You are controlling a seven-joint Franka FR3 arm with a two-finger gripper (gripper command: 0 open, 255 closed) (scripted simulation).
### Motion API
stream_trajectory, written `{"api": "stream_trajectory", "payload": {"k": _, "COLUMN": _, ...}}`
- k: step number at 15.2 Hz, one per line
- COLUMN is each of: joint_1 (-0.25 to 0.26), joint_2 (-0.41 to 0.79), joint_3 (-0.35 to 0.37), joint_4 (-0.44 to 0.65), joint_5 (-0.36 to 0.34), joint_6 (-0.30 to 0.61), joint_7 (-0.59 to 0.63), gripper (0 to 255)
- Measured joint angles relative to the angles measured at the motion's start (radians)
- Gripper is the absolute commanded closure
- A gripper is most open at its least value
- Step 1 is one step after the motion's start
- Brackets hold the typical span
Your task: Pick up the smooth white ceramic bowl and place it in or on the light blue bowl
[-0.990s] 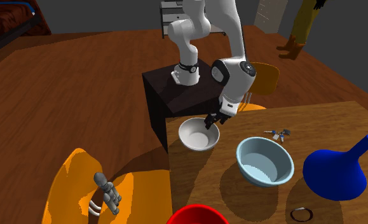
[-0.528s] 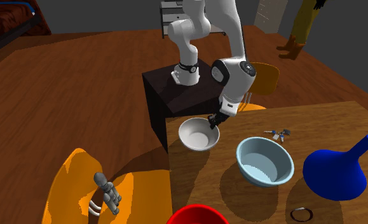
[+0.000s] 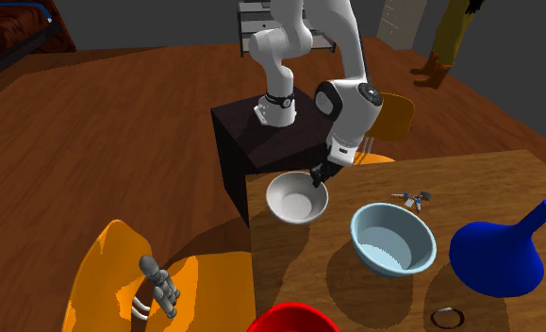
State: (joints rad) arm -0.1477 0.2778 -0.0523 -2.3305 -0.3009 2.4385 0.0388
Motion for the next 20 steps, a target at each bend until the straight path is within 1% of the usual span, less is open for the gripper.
{"api": "stream_trajectory", "payload": {"k": 10, "joint_1": -0.002, "joint_2": -0.121, "joint_3": 0.007, "joint_4": -0.002, "joint_5": 0.027, "joint_6": -0.116, "joint_7": -0.038, "gripper": 255}}
{"api": "stream_trajectory", "payload": {"k": 20, "joint_1": 0.001, "joint_2": -0.222, "joint_3": 0.013, "joint_4": 0.029, "joint_5": 0.050, "joint_6": -0.246, "joint_7": -0.070, "gripper": 255}}
